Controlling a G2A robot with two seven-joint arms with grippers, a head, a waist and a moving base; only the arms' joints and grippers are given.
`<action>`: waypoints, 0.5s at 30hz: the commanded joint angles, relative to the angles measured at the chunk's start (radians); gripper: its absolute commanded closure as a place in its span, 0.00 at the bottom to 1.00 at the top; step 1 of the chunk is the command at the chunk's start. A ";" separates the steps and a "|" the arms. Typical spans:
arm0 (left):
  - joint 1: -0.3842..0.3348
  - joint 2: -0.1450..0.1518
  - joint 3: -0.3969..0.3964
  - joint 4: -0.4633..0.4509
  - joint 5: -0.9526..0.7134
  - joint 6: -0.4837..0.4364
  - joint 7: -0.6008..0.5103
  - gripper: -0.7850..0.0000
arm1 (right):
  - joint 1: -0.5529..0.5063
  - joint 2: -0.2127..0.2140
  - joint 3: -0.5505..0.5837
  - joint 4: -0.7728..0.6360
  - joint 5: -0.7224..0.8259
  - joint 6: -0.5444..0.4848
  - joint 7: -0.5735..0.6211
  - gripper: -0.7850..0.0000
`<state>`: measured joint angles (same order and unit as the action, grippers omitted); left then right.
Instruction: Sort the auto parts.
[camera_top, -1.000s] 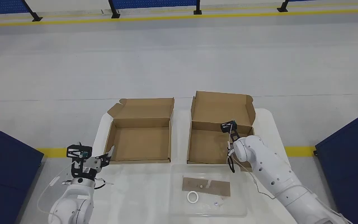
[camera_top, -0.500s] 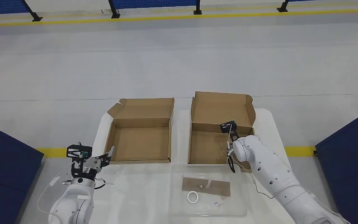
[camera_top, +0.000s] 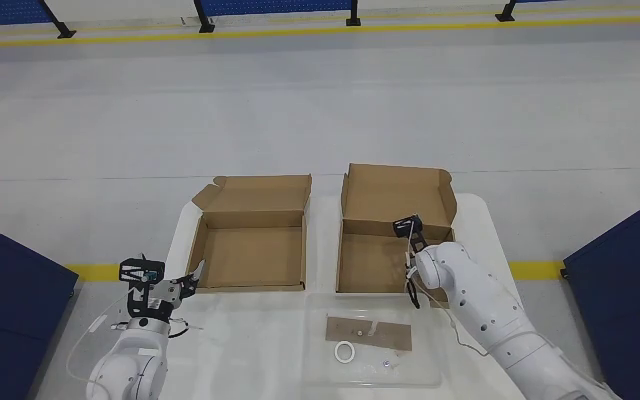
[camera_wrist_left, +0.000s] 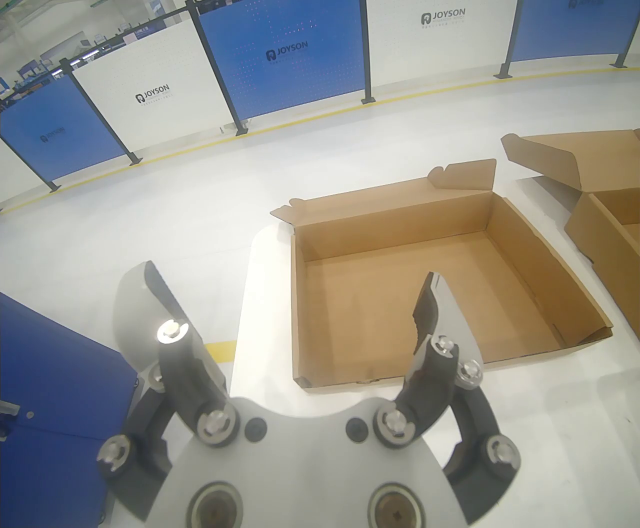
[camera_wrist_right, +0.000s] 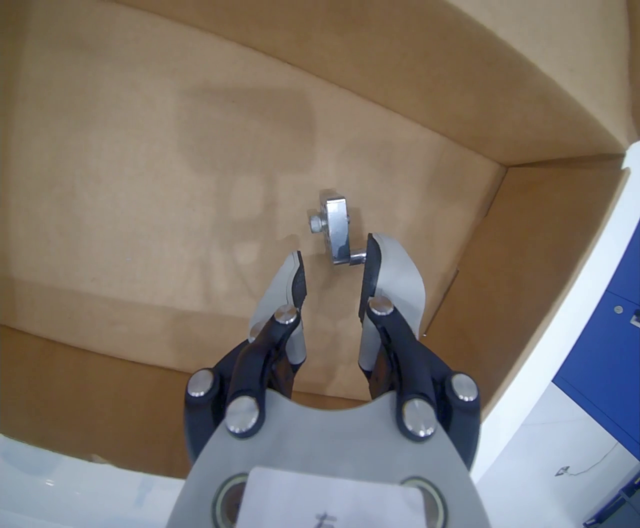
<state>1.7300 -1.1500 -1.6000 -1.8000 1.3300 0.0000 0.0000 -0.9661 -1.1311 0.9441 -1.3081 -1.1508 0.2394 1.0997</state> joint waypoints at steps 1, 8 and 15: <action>0.000 0.000 0.000 0.000 0.000 0.000 0.000 0.00 | -0.003 0.000 0.007 -0.015 -0.008 0.001 0.008 0.38; 0.000 0.000 0.000 0.000 0.000 0.000 0.000 0.00 | -0.039 0.013 0.067 -0.141 -0.038 0.002 0.063 0.00; 0.000 0.000 0.000 0.000 0.000 0.000 0.000 0.00 | -0.059 0.020 0.093 -0.201 -0.036 -0.025 0.111 0.00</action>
<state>1.7300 -1.1500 -1.6000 -1.8000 1.3300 0.0000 0.0000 -1.0251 -1.1110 1.0378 -1.5095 -1.1870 0.2142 1.2116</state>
